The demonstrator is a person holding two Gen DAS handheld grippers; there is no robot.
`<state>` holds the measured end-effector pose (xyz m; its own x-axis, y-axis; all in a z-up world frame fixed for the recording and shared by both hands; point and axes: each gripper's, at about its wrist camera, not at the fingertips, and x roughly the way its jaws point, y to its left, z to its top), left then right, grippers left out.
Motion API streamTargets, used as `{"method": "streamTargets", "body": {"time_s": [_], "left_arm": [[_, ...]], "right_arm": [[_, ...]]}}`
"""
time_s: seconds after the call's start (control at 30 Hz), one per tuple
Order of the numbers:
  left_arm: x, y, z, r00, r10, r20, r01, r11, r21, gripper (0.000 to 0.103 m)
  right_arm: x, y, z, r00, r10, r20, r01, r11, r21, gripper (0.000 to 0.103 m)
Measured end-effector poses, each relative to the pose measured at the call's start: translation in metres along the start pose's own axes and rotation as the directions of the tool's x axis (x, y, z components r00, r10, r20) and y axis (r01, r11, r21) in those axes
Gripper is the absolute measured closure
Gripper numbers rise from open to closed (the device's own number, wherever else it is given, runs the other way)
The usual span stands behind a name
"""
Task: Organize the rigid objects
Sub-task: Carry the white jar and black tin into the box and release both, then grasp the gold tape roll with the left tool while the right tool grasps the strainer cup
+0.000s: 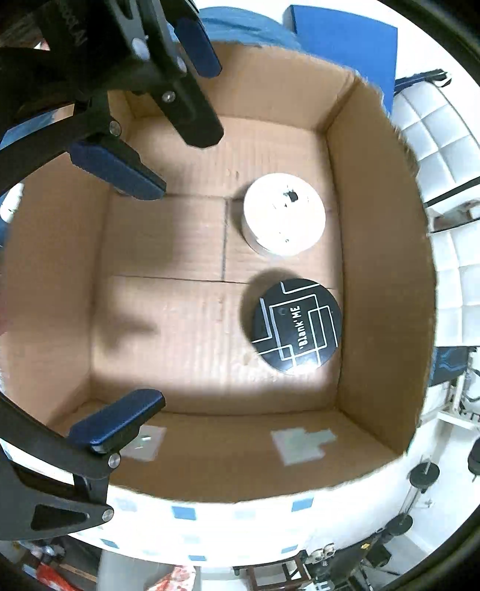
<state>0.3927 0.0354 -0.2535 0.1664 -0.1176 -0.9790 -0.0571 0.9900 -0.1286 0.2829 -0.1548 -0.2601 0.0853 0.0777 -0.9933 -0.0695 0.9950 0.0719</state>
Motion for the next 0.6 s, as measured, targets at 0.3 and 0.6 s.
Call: {"method": "streamTargets", "body": {"time_s": [0.3,0.6], "left_arm": [[-0.061,-0.017,-0.023,0.992,-0.001,0.125,0.001,1.000,-0.001,0.013],[-0.137,-0.025,-0.064,0.974,0.001,0.228,-0.004,1.000,0.013,0.013]], "right_arm": [[-0.072,-0.006,-0.048,0.989,-0.022,0.147,0.024,1.000,-0.008,0.000],[-0.142,-0.009,-0.074,0.964,-0.004,0.264,0.004,1.000,-0.001,0.000]]}}
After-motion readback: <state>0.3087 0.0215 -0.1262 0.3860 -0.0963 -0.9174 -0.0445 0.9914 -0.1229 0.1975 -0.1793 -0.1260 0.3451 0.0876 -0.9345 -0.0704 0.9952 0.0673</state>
